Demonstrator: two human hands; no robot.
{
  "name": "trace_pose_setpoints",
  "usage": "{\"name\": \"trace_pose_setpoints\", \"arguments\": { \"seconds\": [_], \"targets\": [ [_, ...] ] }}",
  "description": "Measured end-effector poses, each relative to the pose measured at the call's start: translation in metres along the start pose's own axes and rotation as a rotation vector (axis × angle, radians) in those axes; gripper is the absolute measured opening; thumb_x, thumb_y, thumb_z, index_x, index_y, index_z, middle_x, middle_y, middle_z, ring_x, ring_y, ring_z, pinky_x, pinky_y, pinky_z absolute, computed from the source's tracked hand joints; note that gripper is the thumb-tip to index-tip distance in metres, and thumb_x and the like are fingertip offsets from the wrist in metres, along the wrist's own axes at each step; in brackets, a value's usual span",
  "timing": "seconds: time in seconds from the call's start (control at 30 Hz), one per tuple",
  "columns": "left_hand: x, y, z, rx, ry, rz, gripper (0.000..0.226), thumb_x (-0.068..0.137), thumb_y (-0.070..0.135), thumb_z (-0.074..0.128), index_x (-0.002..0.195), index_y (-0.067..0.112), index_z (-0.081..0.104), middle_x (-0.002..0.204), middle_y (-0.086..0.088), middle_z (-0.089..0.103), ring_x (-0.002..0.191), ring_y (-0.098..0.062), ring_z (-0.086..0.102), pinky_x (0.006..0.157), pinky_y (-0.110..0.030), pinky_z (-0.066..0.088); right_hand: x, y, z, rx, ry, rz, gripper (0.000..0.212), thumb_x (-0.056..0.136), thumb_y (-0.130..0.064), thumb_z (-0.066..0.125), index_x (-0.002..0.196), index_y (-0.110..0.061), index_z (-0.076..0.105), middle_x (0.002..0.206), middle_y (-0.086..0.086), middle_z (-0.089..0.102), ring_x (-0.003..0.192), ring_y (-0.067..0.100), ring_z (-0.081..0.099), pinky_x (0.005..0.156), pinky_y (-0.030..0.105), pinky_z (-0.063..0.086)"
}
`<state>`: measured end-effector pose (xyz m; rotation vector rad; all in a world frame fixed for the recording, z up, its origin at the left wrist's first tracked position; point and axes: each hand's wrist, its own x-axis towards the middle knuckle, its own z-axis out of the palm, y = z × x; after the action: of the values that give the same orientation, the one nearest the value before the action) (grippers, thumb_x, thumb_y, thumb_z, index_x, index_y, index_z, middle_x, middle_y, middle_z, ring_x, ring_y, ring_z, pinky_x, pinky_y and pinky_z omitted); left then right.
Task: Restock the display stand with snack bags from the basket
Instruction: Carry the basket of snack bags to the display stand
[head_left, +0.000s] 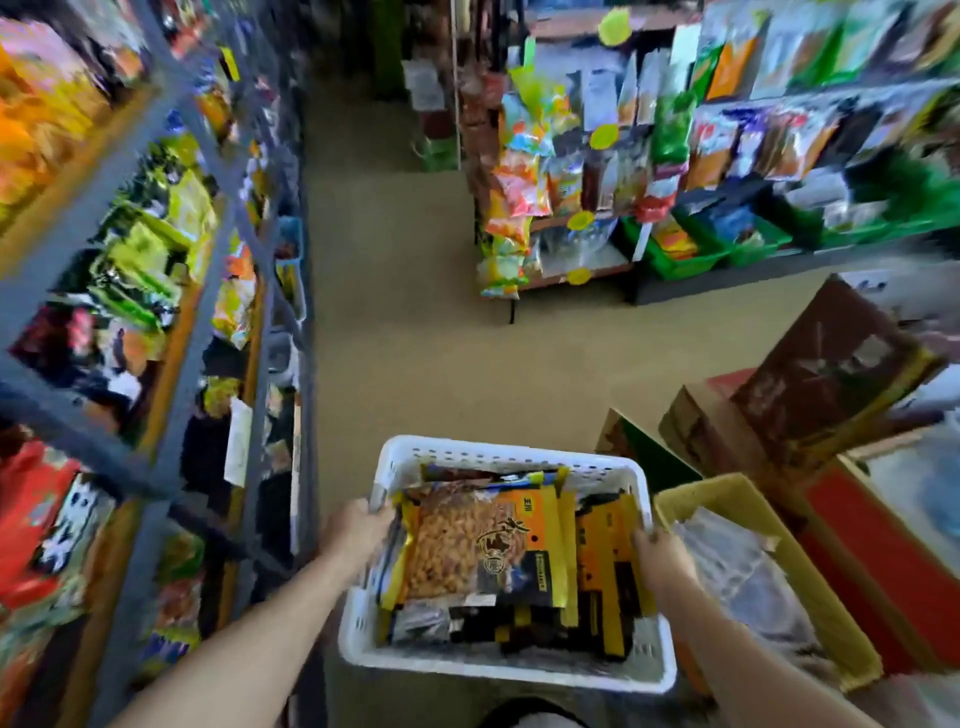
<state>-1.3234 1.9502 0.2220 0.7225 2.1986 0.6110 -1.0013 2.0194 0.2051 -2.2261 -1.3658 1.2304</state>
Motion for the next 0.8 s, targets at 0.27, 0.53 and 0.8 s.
{"name": "trace_pose_setpoints", "arguments": {
  "seconds": [0.27, 0.53, 0.8],
  "targets": [
    [0.208, 0.198, 0.017, 0.041, -0.129, 0.053, 0.033, 0.088, 0.029, 0.053, 0.062, 0.012, 0.048, 0.044, -0.003, 0.046, 0.044, -0.023, 0.047, 0.052, -0.027, 0.036, 0.201, -0.158, -0.040, -0.089, 0.064, 0.077, 0.029, 0.096, -0.028, 0.043, 0.081, -0.005, 0.053, 0.059, 0.005, 0.047, 0.052, 0.019, 0.044, 0.046, 0.027, 0.029],
    [0.416, 0.375, 0.089, 0.102, -0.237, 0.179, 0.034, 0.089, 0.028, 0.052, 0.061, 0.010, 0.046, 0.036, -0.003, 0.043, 0.024, -0.017, 0.038, 0.042, -0.023, 0.035, 0.381, -0.263, -0.053, 0.114, 0.227, 0.178, 0.028, 0.096, -0.025, 0.041, 0.079, -0.007, 0.054, 0.062, 0.005, 0.049, 0.054, 0.018, 0.044, 0.049, 0.027, 0.029],
    [0.558, 0.609, 0.184, 0.386, -0.394, 0.376, 0.033, 0.086, 0.024, 0.054, 0.058, 0.007, 0.048, 0.050, -0.012, 0.047, 0.047, -0.027, 0.049, 0.053, -0.028, 0.038, 0.509, -0.327, -0.109, 0.311, 0.332, 0.446, 0.029, 0.096, -0.025, 0.041, 0.076, -0.006, 0.053, 0.060, 0.004, 0.048, 0.053, 0.018, 0.044, 0.046, 0.026, 0.029]
  ]
}}
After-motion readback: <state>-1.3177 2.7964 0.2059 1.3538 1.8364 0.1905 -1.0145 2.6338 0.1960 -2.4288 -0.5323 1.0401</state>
